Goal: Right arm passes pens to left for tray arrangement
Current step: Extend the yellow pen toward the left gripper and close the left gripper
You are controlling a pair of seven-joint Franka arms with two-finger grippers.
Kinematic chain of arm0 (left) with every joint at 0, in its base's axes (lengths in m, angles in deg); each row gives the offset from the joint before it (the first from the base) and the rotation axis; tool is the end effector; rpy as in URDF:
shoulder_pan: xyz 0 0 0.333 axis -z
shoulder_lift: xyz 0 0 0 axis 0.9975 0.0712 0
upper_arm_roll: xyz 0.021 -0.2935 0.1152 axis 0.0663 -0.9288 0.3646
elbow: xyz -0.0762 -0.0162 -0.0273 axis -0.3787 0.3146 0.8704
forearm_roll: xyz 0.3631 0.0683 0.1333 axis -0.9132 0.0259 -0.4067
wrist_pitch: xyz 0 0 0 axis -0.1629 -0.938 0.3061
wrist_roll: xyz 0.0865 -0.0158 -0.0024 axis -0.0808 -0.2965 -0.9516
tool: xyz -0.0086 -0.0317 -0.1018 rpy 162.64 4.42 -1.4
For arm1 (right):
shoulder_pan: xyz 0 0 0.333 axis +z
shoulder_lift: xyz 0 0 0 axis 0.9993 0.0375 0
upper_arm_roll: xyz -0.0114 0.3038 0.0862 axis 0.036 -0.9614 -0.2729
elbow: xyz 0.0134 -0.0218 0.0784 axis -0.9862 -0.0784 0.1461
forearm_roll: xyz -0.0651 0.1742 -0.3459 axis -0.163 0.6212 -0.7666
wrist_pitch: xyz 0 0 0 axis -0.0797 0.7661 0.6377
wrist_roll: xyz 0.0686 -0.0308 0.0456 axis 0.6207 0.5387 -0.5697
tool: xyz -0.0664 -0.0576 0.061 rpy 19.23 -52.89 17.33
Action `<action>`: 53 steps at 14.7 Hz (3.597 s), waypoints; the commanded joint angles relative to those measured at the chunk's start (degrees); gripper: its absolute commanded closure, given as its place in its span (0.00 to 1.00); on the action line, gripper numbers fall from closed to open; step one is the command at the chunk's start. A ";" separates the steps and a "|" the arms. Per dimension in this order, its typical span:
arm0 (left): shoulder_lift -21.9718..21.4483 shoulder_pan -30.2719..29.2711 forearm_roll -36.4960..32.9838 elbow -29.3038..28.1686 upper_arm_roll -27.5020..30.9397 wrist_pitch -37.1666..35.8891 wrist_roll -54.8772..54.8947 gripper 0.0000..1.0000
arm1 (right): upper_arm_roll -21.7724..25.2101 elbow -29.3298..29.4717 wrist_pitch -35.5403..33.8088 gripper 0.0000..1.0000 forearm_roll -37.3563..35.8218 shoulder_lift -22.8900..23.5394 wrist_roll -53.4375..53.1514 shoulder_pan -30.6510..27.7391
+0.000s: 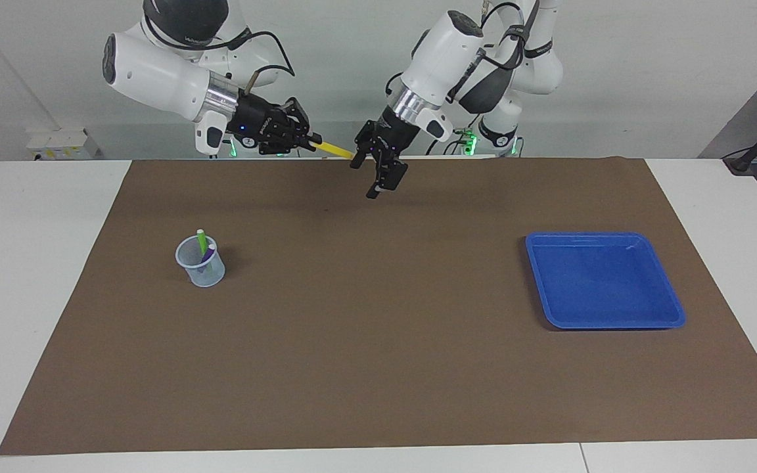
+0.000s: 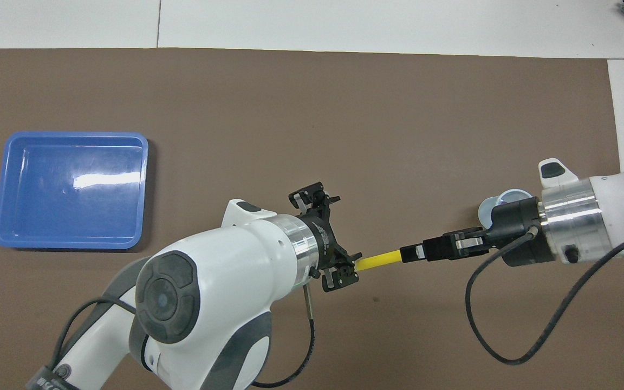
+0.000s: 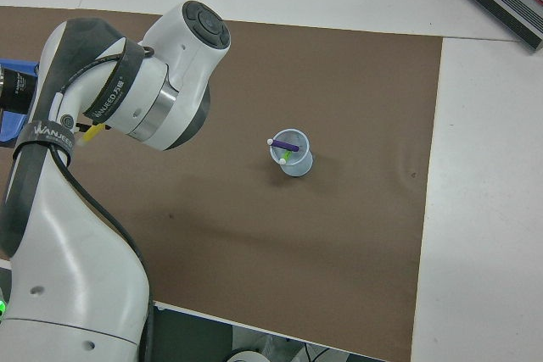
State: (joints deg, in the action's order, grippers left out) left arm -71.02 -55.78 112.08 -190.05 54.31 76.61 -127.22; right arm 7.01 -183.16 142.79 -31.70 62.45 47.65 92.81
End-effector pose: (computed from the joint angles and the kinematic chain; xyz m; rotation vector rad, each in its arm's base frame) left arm 0.4121 -0.4164 0.5382 1.5779 2.0907 -0.4587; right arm 0.4746 0.1352 0.5576 -2.2403 -0.1551 0.1521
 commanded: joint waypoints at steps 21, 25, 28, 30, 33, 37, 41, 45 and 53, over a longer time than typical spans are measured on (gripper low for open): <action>-0.85 2.12 -5.16 9.11 -0.77 -14.52 -12.64 0.10 | 0.31 -2.39 2.69 1.00 5.67 -1.91 -4.51 -1.62; -0.94 2.82 -5.25 8.58 -0.77 -13.46 -12.02 0.12 | 0.23 -2.31 2.69 1.00 5.76 -1.91 -4.51 -1.53; -1.38 2.91 -5.33 6.74 -0.77 -10.92 -12.46 0.24 | 0.31 -2.31 2.69 1.00 5.76 -1.91 -4.42 -1.53; -1.64 2.91 -5.33 6.03 -0.77 -9.07 -12.55 0.24 | 0.23 -2.31 2.69 1.00 5.76 -1.91 -4.42 -1.53; -1.38 2.82 -5.33 5.33 -0.77 -6.44 -13.86 0.27 | 0.23 -2.31 2.69 1.00 5.76 -1.91 -4.42 -1.35; -1.47 2.82 -6.74 4.71 -0.77 -6.16 -14.31 0.44 | 0.23 -2.31 2.77 1.00 5.85 -1.91 -4.33 -1.35; -1.38 2.82 -7.09 4.89 -0.77 -6.25 -14.05 0.56 | 0.23 -2.31 2.86 1.00 5.85 -1.91 -4.33 -1.27; -1.12 2.91 -9.11 5.42 -0.86 -6.42 -14.04 0.57 | 0.23 -2.31 2.86 1.00 5.85 -1.91 -4.25 -1.09; -1.12 4.58 -12.01 5.50 -0.94 -6.42 -13.87 1.00 | 0.23 -2.31 2.86 1.00 6.20 -1.91 -3.98 -1.00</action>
State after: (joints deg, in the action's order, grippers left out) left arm -71.51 -52.25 100.96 -183.90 52.81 69.45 -140.09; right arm 7.59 -183.93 144.73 -27.57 61.99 43.77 92.00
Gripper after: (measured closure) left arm 0.824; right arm 0.806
